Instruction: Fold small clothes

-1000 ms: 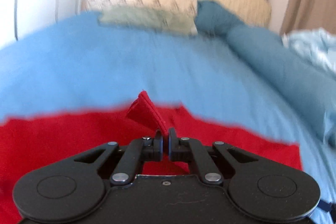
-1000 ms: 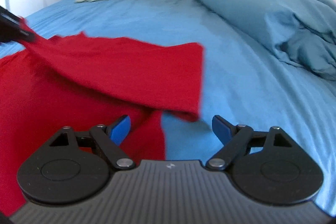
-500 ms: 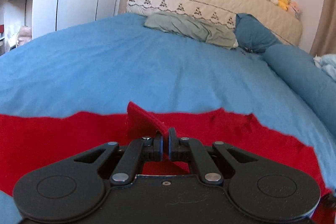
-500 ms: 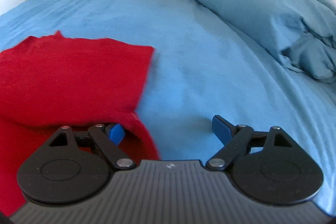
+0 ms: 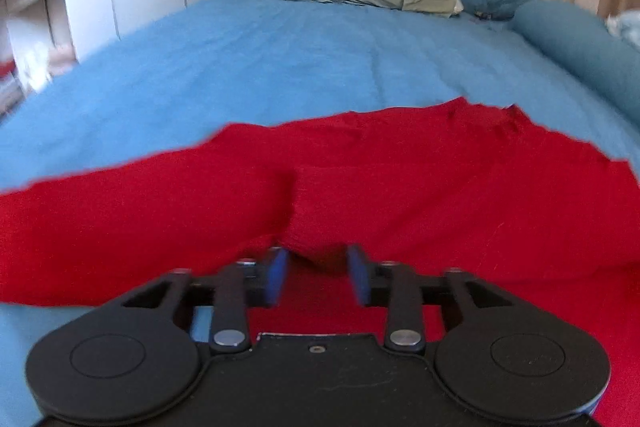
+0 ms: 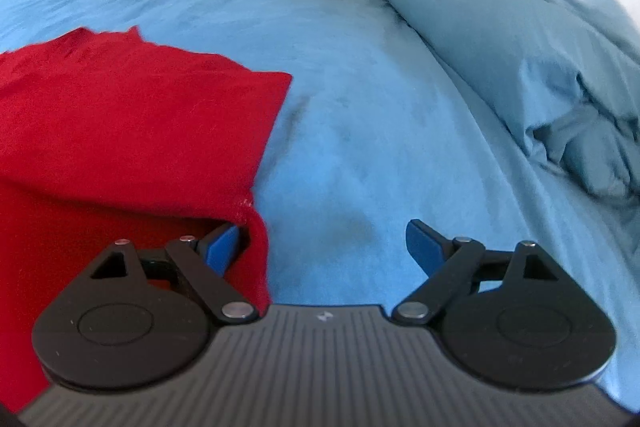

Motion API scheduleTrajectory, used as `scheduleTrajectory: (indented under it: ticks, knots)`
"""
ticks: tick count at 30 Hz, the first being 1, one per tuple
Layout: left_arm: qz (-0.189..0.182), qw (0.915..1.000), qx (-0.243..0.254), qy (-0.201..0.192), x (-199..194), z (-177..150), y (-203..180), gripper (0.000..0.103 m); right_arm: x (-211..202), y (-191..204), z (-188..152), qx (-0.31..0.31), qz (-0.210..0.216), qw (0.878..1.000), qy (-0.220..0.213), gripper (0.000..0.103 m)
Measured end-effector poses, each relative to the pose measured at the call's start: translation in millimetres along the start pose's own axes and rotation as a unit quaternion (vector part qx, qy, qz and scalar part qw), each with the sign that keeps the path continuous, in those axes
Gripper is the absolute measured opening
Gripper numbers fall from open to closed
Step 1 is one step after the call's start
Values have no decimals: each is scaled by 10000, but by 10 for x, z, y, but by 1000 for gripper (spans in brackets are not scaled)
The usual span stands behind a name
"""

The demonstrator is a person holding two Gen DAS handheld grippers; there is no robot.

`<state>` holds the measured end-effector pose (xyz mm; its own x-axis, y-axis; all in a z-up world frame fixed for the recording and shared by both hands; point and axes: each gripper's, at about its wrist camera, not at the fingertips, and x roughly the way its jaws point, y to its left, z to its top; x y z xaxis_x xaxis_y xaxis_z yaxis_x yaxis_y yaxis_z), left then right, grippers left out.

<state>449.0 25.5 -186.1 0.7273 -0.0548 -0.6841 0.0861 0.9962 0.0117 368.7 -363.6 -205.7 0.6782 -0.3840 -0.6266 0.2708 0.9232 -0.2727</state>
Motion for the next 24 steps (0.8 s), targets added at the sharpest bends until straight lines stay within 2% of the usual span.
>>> scheduleTrajectory:
  ticks: [2, 4, 7, 9, 11, 13, 15, 18, 21, 24]
  knots:
    - [-45, 9997, 65, -235, -151, 20, 13, 44, -167, -9, 2, -64, 193, 9997, -151, 103]
    - [-120, 9990, 79, -435, -255, 87, -29, 50, -351, -28, 29, 77, 599, 9971, -467, 103]
    - [-458, 9981, 2, -422, -194, 208, -153, 52, -386, 65, 140, 524, 1408, 9867, -624, 103]
    - [-648, 9976, -83, -219, -37, 253, -259, 52, -260, 212, 205, 702, 1682, 9819, -526, 103]
    - [-725, 9968, -323, -102, 128, 216, -264, 52, -69, 309, 208, 844, 1737, 9805, -359, 103]
    - [-629, 9970, -460, 41, 261, 149, -209, 52, 152, 316, 128, 989, 1611, 9820, 12, 102]
    - [-657, 9966, -491, 39, 295, 100, -152, 52, 154, 257, 42, 1009, 1713, 9799, -135, 102]
    - [-754, 9961, -456, -34, 239, 41, -110, 52, 39, 217, 109, 1066, 1788, 9777, -265, 103]
    - [-774, 9960, -447, -60, 268, 2, -103, 52, -46, 309, 331, 1086, 2100, 9683, -809, 103]
    - [-820, 9952, -529, -74, 259, 0, -81, 53, 180, 553, 611, 803, 2014, 9726, -838, 103]
